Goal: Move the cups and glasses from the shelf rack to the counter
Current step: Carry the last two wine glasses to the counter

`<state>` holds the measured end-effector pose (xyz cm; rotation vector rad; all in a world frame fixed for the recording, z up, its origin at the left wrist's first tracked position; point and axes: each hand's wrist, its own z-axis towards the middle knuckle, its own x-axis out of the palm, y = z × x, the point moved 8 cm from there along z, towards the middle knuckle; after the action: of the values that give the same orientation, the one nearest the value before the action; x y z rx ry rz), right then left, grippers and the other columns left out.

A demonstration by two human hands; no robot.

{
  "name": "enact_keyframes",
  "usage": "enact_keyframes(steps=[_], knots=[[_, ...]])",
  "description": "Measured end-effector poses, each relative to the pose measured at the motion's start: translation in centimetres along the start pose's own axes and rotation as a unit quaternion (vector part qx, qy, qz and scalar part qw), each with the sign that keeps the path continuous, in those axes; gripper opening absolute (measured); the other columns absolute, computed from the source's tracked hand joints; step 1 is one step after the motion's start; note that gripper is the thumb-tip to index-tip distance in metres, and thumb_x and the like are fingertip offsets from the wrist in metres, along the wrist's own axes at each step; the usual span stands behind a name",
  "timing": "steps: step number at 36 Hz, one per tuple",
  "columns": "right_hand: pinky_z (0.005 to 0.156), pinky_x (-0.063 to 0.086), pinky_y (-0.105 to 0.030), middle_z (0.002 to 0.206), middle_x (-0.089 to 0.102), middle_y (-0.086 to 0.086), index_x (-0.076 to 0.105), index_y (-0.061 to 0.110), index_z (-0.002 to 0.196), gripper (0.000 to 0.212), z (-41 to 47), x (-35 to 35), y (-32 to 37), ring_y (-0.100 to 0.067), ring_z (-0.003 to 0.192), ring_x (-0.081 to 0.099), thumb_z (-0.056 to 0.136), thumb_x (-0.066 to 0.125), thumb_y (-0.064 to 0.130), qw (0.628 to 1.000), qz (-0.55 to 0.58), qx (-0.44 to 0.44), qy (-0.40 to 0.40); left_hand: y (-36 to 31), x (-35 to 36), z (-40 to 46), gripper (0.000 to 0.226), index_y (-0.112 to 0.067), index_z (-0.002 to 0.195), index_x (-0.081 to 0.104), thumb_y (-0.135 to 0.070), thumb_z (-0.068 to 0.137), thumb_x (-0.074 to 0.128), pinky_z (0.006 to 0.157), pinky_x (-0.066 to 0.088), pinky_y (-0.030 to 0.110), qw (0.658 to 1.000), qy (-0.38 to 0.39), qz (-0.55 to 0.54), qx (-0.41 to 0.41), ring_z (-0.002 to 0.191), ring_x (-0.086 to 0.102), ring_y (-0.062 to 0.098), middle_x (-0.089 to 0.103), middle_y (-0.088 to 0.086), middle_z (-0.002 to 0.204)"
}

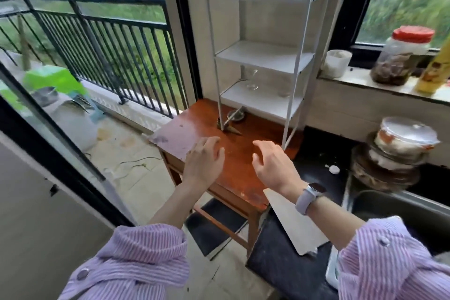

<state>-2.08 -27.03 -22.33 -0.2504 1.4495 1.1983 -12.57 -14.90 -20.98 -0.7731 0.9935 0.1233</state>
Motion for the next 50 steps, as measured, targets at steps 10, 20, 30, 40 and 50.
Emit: enact_keyframes(steps=[10,20,30,40,50], knots=[[0.106,0.031,-0.027,0.137,0.048,-0.011,0.040,0.009,0.133,0.041,8.3,3.3,-3.6,-0.023,0.127,0.043,0.094,0.041,0.017,0.996,0.034,0.068,-0.054,2.8,6.7,10.9,0.032,-0.011,0.121,0.054,-0.020,0.091,0.049,0.088,0.042,0.028,0.995,0.051,-0.078,0.033,0.105,0.057,0.023,0.060,0.009,0.118],[0.101,0.024,-0.019,0.141,0.039,-0.015,0.033,0.006,0.137,0.045,18.8,3.7,-8.7,-0.025,0.131,0.036,0.093,0.040,0.013,0.970,0.049,0.171,-0.168,3.4,13.2,23.4,0.043,-0.008,0.131,0.044,-0.024,0.091,0.049,0.101,0.041,0.043,0.981,0.117,-0.128,0.084,0.118,0.050,0.029,0.052,0.013,0.130],[0.093,0.029,-0.020,0.139,0.041,-0.019,0.025,0.005,0.140,0.049,24.2,4.0,-14.6,-0.028,0.126,0.041,0.094,0.038,0.013,0.945,0.019,0.254,-0.206,2.7,20.4,30.6,0.062,-0.004,0.143,0.016,-0.022,0.092,0.044,0.102,0.032,0.039,0.975,0.165,-0.097,0.109,0.128,0.036,0.034,0.036,0.018,0.141],[0.086,0.040,-0.030,0.128,0.050,-0.019,0.026,0.000,0.136,0.048,27.8,3.0,-18.2,-0.030,0.113,0.052,0.090,0.040,0.004,0.921,0.045,0.299,-0.244,1.8,23.9,35.7,0.075,-0.008,0.146,0.006,-0.026,0.089,0.051,0.110,0.032,0.048,0.952,0.212,-0.207,0.079,0.134,0.035,0.031,0.032,0.015,0.148],[0.048,0.033,-0.008,0.070,0.035,0.007,0.035,0.010,0.094,0.011,29.3,1.6,-19.7,-0.010,0.064,0.040,0.090,0.044,0.009,0.888,0.136,0.309,-0.313,2.3,23.1,37.8,0.048,-0.007,0.136,0.033,-0.023,0.093,0.049,0.077,0.043,0.012,0.894,0.168,-0.414,0.008,0.097,0.056,0.011,0.059,0.001,0.107]])
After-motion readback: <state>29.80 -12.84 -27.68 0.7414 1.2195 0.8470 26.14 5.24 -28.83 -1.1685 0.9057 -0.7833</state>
